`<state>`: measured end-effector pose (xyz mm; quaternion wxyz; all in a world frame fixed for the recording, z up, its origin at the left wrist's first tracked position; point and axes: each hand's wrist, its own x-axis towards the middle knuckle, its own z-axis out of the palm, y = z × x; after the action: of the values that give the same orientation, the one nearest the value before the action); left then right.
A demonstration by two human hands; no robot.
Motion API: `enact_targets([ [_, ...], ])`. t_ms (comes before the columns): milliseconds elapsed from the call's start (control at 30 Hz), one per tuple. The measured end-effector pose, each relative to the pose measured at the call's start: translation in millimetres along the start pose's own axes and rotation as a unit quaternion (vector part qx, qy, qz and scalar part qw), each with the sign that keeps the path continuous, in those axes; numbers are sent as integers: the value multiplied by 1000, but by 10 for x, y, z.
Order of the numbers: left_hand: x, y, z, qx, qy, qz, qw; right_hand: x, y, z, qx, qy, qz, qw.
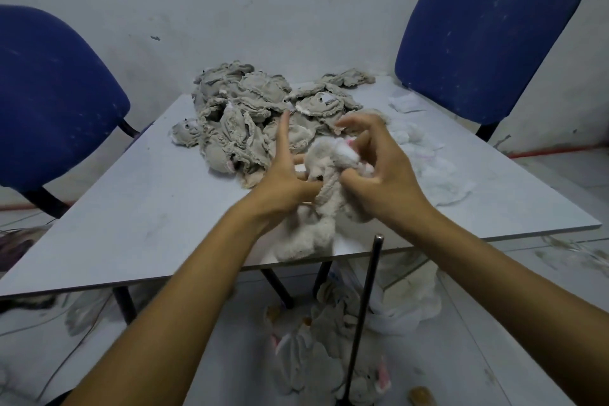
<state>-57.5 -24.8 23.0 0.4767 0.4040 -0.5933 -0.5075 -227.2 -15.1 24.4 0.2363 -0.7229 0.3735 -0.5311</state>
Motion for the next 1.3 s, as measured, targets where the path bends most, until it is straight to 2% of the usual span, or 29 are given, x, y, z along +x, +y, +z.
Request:
enact_targets([
  [67, -7, 98, -103, -99, -108, -60, 987, 11, -57, -94, 52, 1, -13, 999],
  [167, -54, 192, -174, -103, -151, -84, 980, -9, -122, -194, 123, 12, -32, 992],
  [233, -89, 227, -134, -24, -120, -61, 991, -23, -129, -266, 135, 27, -38, 990],
  [267, -112, 247, -98, 29, -70, -27, 997, -40, -127, -307, 124, 25, -41, 991],
  [333, -155, 272, -58, 111, 45, 56, 991, -91, -105, -385, 54, -25, -44, 997],
  [367, -180, 286, -46, 145, 70, 87, 983, -128, -87, -413, 6, -60, -44, 997],
  [400, -218, 307, -44, 177, 65, 102, 977, -169, -62, -436, -28, -78, -44, 996],
  [500, -360, 364, -78, 197, 9, 104, 975, -274, -18, -497, -41, -35, -60, 997],
  [567, -426, 367, -105, 162, 28, 111, 980, -311, -31, -524, -64, -80, -60, 993],
  [633, -460, 364, -106, 189, 45, 123, 973, -347, -66, -532, -84, -115, -74, 987],
  [700, -475, 368, -119, 203, 38, 127, 970, -366, -74, -551, -74, -97, -95, 988],
  [833, -556, 326, -176, 226, 27, 116, 967, -423, -111, -580, -90, -128, -71, 985],
  [900, -557, 290, -207, 195, 33, 116, 973, -435, -102, -623, -99, -112, -97, 984],
  [1033, -593, 198, -259, 219, 24, 92, 971, -418, -122, -610, -184, -221, -85, 954],
  [1133, -617, 131, -312, 202, 32, 81, 976, -388, -111, -594, -127, -180, -119, 968],
  [1200, -651, 93, -362, 215, 13, 55, 975, -368, -93, -579, -148, -219, -96, 960],
  [1300, -675, -35, -431, 324, -64, 18, 944, -426, 20, -508, -173, -318, 13, 932],
])
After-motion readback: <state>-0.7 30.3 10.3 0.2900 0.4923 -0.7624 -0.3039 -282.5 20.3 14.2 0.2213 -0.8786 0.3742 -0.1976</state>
